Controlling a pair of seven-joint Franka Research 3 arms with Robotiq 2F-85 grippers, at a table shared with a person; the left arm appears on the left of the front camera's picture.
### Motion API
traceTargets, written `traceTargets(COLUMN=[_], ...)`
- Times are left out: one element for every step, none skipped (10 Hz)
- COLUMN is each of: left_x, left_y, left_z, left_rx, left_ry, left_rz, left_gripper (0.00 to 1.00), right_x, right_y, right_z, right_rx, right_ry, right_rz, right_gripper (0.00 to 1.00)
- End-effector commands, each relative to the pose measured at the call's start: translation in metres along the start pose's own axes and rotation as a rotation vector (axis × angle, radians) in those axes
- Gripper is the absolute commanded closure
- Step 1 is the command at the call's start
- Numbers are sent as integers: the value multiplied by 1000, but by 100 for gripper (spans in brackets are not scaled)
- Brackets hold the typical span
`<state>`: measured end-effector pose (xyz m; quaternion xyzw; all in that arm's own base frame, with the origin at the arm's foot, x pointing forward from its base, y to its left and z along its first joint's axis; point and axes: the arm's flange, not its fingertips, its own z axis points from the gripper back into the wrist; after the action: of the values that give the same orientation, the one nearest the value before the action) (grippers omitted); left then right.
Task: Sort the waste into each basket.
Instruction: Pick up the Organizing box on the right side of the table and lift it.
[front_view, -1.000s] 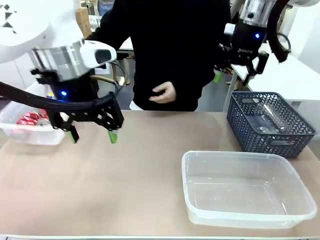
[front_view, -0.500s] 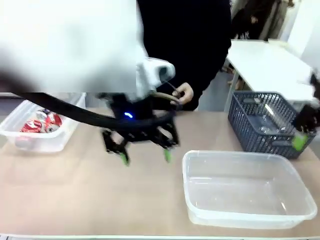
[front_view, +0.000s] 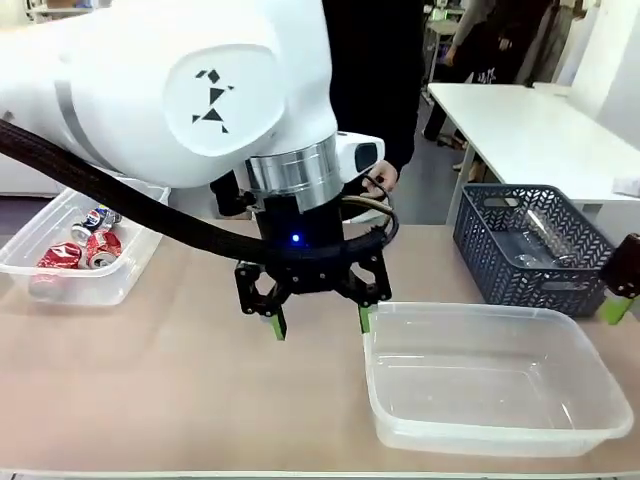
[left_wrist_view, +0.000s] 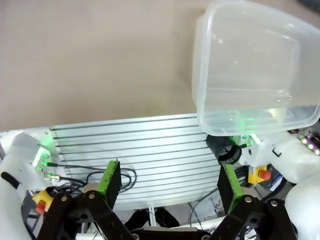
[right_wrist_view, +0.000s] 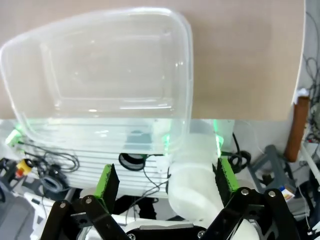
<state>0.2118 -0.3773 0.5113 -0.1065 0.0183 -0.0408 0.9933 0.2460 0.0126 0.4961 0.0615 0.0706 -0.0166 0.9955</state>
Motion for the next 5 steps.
traceTargets(left_x=[-3, -5, -4, -1, 3], left_y=[-7, -7, -11, -22, -31], left_z=[-7, -33, -55, -79, -96], left_rx=[4, 18, 28, 44, 70], left_ry=[14, 11, 3, 27, 29], left_rz=[-14, 0, 18, 5, -7], left_gripper=[0, 0, 0, 0, 0], right_x=[-3, 4, 4, 1, 2], right_y=[-2, -2, -10, -18, -21], right_z=[3, -24, -45, -68, -91], right_rx=[6, -2, 26, 35, 69], right_ry=[-14, 59, 102, 143, 160], right_rz=[-1, 6, 1, -29, -41], right_gripper=[0, 0, 0, 0, 0])
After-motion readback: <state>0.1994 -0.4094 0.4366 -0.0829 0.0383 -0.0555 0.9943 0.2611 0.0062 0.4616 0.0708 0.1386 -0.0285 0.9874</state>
